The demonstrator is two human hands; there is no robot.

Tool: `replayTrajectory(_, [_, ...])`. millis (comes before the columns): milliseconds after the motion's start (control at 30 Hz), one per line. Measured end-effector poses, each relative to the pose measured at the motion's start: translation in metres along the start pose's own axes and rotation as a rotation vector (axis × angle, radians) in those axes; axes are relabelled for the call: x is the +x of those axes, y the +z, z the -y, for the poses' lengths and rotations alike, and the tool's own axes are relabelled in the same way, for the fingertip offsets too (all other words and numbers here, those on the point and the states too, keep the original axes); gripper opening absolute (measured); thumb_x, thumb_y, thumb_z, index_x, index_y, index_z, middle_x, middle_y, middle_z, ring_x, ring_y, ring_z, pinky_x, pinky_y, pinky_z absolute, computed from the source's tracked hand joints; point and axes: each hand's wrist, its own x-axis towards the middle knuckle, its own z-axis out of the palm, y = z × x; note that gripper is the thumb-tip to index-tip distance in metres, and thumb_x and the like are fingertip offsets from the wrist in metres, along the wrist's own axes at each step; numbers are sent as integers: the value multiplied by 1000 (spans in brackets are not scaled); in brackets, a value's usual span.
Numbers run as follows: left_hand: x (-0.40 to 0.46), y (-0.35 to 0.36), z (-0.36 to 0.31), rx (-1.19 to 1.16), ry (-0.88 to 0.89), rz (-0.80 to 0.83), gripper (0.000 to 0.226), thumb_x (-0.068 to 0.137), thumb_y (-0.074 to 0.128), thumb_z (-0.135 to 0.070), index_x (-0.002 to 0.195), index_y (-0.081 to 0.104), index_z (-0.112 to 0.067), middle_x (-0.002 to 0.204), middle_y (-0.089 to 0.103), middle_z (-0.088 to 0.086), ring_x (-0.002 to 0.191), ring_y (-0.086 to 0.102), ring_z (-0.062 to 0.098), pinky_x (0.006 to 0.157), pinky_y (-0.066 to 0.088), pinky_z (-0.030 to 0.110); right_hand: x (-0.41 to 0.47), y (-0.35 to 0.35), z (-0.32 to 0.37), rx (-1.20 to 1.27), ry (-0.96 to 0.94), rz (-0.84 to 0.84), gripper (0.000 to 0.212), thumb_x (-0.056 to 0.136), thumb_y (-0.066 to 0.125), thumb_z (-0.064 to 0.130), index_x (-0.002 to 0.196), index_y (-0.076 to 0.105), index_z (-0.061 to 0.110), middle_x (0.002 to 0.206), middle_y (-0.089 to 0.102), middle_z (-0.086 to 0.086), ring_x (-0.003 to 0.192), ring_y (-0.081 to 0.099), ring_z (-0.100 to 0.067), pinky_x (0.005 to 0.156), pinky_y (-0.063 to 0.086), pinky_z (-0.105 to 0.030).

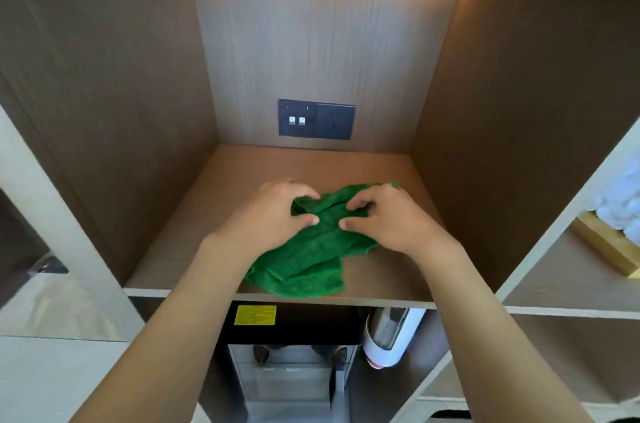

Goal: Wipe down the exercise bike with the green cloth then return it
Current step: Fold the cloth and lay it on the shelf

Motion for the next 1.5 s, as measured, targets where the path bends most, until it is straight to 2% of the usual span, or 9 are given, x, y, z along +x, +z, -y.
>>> replayTrajectory(167, [6,5,0,54,-64,-66,18,98,72,-33,115,77,-32,109,76,-1,104,68,28,84,54,36,-9,21,6,-37,-97,10,52,93,80,32,143,66,23,153,54,7,142,49,-17,113,32,-25])
replayTrajectory(400, [-4,-38,33,127,-190,-416,14,98,68,-28,109,76,-23,101,77,9,98,70,41,83,58,46,-32,-2,-8,94,-98,218,48,86,85,6,128,76,26,152,55,14,143,47,-8,122,36,-34])
replayTrajectory(533, [0,-33,42,139,-368,-261,26,98,68,-18,122,74,-25,123,72,9,117,66,37,98,55,47,-40,-6,-7,121,-83,229,43,85,88,11,121,77,31,141,60,17,129,54,-4,110,44,-29])
replayTrajectory(633, [-10,-16,34,103,-227,-268,35,94,71,-16,127,71,-26,126,68,5,119,64,33,97,56,49,-36,5,-1,52,-143,28,32,93,81,24,124,75,29,130,66,14,115,61,-7,97,50,-32])
replayTrajectory(733, [-21,1,26,18,-124,-107,25,97,72,-30,121,73,-33,127,69,0,123,62,28,103,52,44,-23,16,7,-15,-225,-83,29,101,70,19,130,72,17,136,65,2,127,59,-17,108,40,-26])
replayTrajectory(933, [-21,11,42,120,-80,69,36,106,60,-26,142,62,-25,145,56,1,137,47,26,112,36,38,7,17,-8,-221,0,109,49,112,48,23,160,43,17,168,38,-4,155,34,-24,122,26,-30])
replayTrajectory(1200, [-7,0,56,-30,-97,141,40,107,54,-4,143,62,-17,157,48,4,147,41,24,119,29,31,8,0,-28,-140,114,85,54,109,57,18,161,43,24,171,34,1,158,29,-23,126,22,-32])
replayTrajectory(1333, [-30,-13,55,-74,-35,165,37,104,62,-9,137,68,-23,147,55,-3,141,45,19,123,30,38,-26,-4,-25,-137,86,97,53,107,62,25,158,48,26,168,40,4,156,33,-21,127,24,-35])
replayTrajectory(1500, [-97,-14,46,-94,56,112,36,104,61,-15,136,68,-33,140,55,-17,134,43,8,110,28,21,-101,-8,-25,-104,-14,45,50,98,74,30,146,64,21,154,57,3,146,47,-17,125,32,-38])
